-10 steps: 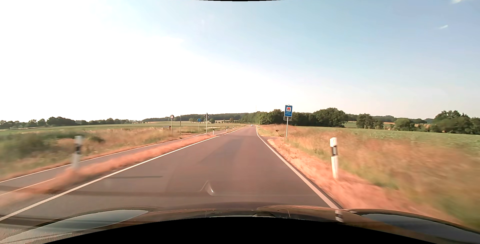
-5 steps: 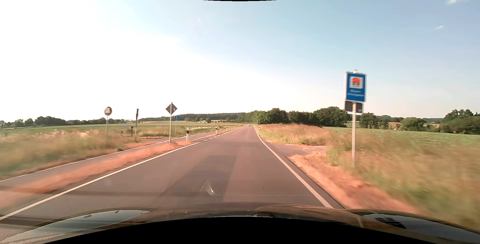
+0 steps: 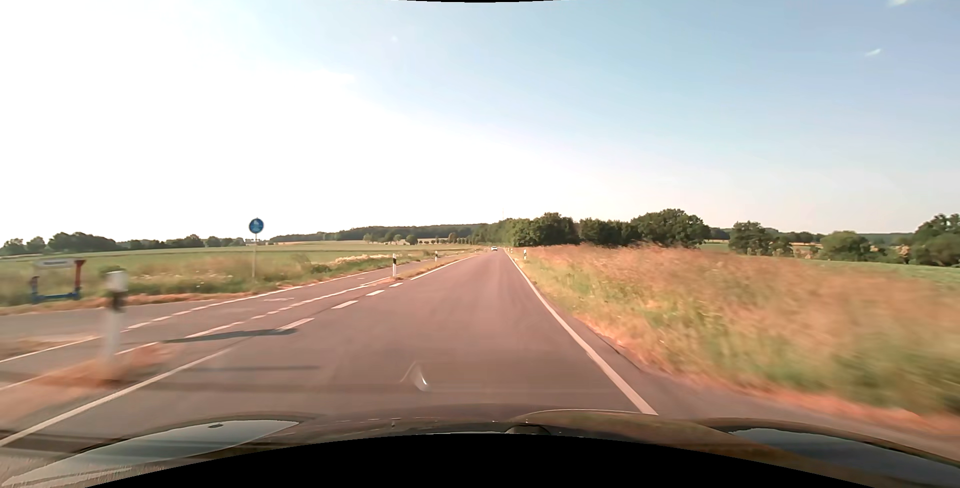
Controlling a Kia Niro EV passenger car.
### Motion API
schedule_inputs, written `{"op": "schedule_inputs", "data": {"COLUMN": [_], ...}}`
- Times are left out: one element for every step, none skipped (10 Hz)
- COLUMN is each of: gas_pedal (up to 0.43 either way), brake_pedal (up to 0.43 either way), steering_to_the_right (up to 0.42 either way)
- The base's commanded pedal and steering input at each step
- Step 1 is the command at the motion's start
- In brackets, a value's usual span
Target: Follow the waypoints while adhering to traffic rules and regulations
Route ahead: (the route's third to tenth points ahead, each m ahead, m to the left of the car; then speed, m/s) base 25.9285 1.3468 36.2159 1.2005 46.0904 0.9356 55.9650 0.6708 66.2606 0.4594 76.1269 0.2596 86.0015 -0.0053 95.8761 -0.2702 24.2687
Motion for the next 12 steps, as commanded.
{"op": "schedule_inputs", "data": {"gas_pedal": [0.13,0.13,0.13,0.13,0.13,0.13,0.13,0.13,0.13,0.13,0.13,0.138], "brake_pedal": [0.0,0.0,0.0,0.0,0.0,0.0,0.0,0.0,0.0,0.0,0.0,0.0], "steering_to_the_right": [0.011,0.01,0.007,0.006,0.006,0.006,0.008,0.008,0.007,0.005,0.0,-0.001]}}
